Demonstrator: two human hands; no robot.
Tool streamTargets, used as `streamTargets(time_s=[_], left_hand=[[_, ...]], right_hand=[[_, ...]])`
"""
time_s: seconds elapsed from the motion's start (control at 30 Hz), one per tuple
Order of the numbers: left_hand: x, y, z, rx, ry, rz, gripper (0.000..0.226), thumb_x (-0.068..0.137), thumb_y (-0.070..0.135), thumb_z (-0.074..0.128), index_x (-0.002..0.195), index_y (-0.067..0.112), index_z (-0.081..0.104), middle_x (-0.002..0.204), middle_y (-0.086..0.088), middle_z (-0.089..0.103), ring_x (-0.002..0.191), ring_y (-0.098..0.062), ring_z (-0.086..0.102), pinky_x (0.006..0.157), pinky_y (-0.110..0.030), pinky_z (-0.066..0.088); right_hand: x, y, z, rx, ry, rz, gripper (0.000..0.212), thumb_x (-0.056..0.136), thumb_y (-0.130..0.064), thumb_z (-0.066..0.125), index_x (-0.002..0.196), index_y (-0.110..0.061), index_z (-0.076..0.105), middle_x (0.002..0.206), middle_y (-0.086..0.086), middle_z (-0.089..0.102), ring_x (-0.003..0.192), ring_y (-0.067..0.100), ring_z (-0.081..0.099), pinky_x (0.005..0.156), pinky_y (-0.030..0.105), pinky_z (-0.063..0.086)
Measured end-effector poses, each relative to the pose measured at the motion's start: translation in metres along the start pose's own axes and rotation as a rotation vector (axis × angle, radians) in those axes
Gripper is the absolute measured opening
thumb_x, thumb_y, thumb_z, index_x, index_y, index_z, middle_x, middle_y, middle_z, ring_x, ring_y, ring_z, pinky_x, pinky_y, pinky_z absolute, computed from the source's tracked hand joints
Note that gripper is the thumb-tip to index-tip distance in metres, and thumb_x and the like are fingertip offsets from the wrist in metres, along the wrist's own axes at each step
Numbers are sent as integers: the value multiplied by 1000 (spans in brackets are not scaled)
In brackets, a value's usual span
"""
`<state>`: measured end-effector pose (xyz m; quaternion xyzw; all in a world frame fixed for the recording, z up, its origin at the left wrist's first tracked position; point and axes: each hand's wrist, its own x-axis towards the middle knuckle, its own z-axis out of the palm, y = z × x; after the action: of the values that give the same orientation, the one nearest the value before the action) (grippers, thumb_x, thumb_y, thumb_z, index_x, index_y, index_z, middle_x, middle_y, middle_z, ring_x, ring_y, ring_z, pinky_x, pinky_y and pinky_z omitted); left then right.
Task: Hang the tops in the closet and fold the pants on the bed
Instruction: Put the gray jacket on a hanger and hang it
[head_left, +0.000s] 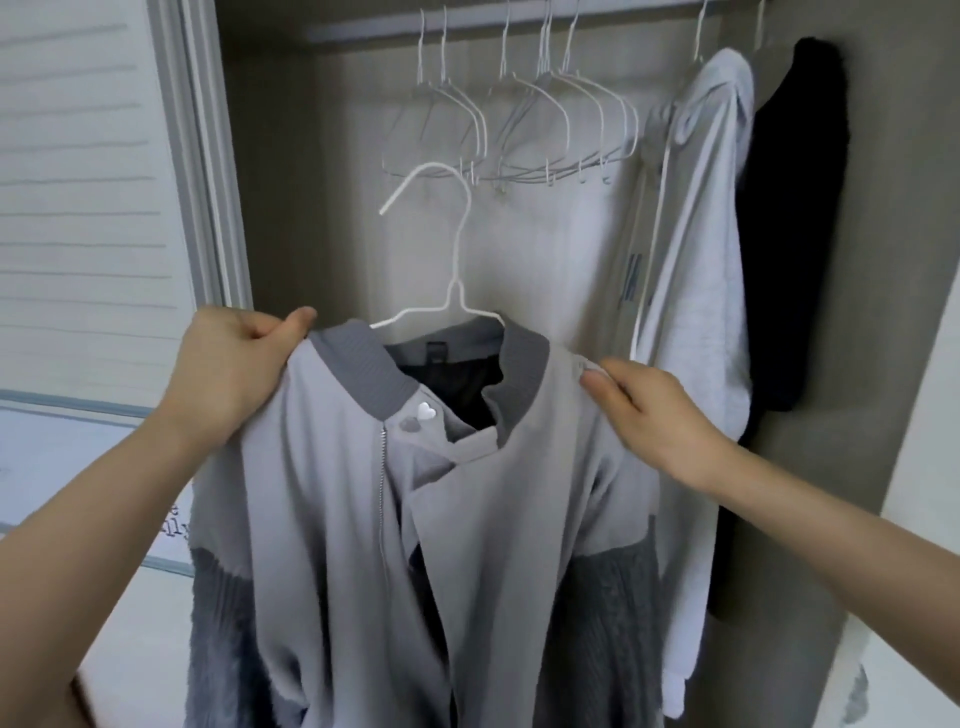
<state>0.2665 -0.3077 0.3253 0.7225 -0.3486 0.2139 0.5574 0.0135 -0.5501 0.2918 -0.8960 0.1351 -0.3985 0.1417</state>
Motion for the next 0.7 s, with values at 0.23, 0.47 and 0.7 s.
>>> streamTargets(time_s=[0.23, 0.47, 0.7], left_hand=[[-13, 4, 3, 124, -112, 225, 59, 92, 40, 63, 50, -1, 51, 49, -20, 45, 50, -22, 38, 59, -31, 39], [-1, -6, 7, -80, 82, -99, 52, 86, 41, 69, 60, -3, 66, 70, -29, 63, 54, -23, 50, 61, -27, 45], [-2, 3, 19, -29, -2, 148, 58, 95, 41, 56, 55, -1, 56, 55, -20, 53, 55, -35, 47, 65, -42, 49]], right_hand=[[41, -8, -31, 177, -11, 89, 46, 101, -23, 43, 78, 17, 52, 75, 7, 48, 72, 10, 43, 66, 25, 34], [31, -22, -34, 147, -217, -15, 49, 96, -49, 40, 86, -8, 65, 77, 2, 64, 72, 8, 58, 73, 21, 45], [12, -23, -30, 434, -223, 73, 38, 99, -24, 42, 91, 1, 69, 87, 8, 73, 80, 5, 63, 76, 18, 48]])
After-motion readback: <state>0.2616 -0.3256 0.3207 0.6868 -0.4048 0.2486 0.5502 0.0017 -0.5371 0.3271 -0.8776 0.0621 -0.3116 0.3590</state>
